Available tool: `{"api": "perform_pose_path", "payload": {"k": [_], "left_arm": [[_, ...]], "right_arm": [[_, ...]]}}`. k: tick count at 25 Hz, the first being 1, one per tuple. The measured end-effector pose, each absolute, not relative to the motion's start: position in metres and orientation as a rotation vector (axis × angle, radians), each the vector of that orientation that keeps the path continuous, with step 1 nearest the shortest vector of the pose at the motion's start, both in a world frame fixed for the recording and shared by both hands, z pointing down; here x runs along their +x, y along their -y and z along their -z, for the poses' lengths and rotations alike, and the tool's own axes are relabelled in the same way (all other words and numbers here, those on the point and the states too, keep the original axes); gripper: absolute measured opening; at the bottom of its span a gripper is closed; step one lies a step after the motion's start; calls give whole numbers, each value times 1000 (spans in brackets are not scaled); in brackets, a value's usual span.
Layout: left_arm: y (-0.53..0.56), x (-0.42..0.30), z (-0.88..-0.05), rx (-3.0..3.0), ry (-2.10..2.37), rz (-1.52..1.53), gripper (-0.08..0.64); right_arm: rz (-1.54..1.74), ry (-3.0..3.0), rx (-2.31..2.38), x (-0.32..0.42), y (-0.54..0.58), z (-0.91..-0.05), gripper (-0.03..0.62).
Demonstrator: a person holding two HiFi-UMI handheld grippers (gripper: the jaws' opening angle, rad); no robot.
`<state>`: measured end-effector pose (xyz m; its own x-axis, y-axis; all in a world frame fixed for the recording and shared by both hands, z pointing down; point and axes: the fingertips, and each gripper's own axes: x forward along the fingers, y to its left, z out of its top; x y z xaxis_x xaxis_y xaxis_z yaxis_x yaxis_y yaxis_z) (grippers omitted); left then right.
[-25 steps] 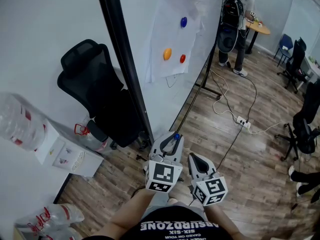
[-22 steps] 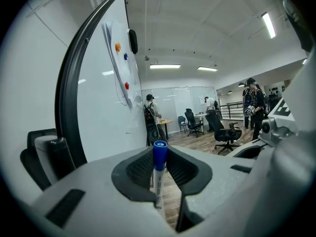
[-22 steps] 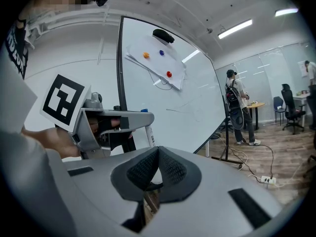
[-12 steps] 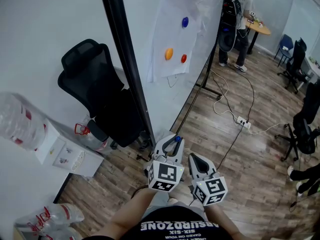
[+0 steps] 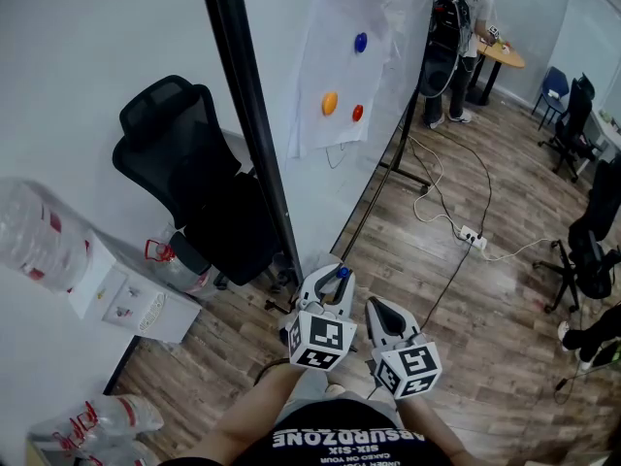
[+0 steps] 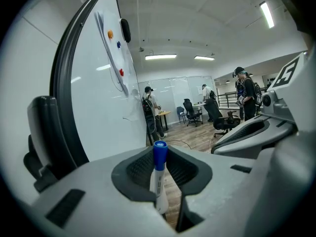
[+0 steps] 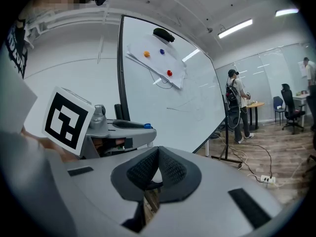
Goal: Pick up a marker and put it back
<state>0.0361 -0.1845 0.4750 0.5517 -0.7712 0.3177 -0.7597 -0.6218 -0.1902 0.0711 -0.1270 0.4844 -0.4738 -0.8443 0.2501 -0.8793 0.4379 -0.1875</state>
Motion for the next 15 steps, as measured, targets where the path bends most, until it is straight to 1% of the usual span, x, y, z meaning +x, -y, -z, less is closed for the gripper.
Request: {"api": "perform_pose_path", "payload": {"k": [15], "left_arm": [[185,34,-493,-2741,-1348,648,78]], "right_arm": [[-442,2550,1543,70,125,-486,-2]]}}
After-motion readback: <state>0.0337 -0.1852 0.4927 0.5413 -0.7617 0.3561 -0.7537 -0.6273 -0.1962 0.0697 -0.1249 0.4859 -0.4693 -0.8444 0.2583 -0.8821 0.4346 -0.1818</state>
